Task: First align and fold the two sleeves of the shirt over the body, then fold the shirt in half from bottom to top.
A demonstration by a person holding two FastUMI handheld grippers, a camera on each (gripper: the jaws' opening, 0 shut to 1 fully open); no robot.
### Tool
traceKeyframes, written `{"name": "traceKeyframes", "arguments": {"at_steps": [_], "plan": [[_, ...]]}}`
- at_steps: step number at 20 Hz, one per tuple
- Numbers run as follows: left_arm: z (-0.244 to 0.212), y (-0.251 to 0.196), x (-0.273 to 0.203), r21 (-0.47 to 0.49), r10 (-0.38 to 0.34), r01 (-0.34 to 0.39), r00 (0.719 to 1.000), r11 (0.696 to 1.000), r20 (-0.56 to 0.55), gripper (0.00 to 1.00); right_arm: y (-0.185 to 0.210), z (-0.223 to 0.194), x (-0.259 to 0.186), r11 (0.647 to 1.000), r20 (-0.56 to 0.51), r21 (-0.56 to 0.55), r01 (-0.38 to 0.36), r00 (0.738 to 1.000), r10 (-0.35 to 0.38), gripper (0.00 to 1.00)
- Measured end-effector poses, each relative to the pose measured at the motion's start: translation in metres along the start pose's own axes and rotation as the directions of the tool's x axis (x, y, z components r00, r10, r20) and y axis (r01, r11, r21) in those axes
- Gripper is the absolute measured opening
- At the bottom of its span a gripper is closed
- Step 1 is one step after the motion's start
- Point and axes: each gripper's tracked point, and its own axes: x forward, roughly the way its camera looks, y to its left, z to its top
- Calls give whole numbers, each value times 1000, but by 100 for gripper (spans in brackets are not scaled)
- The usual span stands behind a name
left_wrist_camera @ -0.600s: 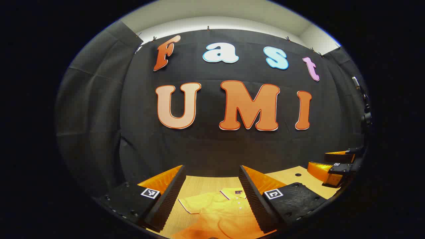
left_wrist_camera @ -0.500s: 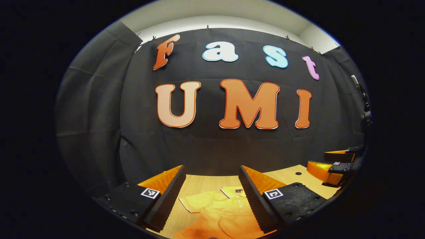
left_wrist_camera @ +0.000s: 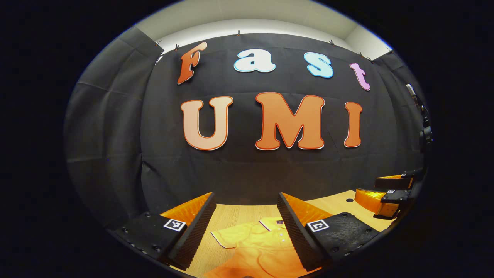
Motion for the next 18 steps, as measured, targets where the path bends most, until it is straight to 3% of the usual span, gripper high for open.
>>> {"name": "traceKeyframes", "arguments": {"at_steps": [11,18], "plan": [[-3,4,-3,3,19,-19,1000,1000,-15,98,-40,-18,18,997,-64,-38,69,995,-71,98],[-9,21,-10,3,89,-89,996,996,-25,98,-74,-61,45,993,-210,-58,103,971,-113,99]]}}
